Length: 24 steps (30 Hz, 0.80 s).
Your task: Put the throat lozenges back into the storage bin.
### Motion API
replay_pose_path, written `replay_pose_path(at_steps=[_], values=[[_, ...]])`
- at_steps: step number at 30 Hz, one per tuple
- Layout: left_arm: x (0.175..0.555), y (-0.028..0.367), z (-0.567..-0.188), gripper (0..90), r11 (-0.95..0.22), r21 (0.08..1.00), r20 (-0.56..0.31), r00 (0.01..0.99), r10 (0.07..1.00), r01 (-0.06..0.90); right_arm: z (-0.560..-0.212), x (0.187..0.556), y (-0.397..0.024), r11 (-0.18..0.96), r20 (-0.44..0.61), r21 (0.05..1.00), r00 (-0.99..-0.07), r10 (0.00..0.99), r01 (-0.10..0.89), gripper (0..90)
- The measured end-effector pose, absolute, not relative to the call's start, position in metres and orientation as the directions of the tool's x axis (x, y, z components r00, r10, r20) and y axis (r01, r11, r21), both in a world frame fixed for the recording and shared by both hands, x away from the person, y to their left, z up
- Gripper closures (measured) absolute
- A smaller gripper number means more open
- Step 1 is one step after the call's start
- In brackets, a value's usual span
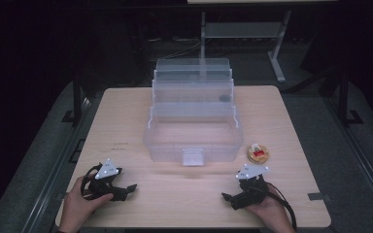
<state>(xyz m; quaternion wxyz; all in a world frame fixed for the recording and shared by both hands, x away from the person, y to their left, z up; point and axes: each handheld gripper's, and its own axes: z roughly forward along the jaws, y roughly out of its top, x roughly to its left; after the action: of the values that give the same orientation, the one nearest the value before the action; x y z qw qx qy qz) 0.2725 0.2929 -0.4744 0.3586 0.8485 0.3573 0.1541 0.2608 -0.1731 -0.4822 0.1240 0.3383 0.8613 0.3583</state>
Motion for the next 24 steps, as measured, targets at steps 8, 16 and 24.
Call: replay_pose_path(at_steps=[8, 16, 24], values=[[0.273, 0.293, -0.474, 11.9, -0.488, 0.719, 0.006, 0.697, 0.717, 0.495, -0.481, 0.260, -0.171, 0.517, 0.027, 0.689, -0.730, 0.683, 0.509, 0.0], [0.273, 0.293, -0.474, 11.9, -0.488, 0.719, 0.006, 0.698, 0.716, 0.495, -0.476, 0.260, -0.168, 0.546, 0.031, 0.650, -0.735, 0.677, 0.529, 0.0], [0.273, 0.293, -0.474, 11.9, -0.488, 0.719, 0.006, 0.697, 0.717, 0.495, -0.469, 0.260, -0.170, 0.559, 0.061, 0.615, -0.740, 0.669, 0.556, 0.0]])
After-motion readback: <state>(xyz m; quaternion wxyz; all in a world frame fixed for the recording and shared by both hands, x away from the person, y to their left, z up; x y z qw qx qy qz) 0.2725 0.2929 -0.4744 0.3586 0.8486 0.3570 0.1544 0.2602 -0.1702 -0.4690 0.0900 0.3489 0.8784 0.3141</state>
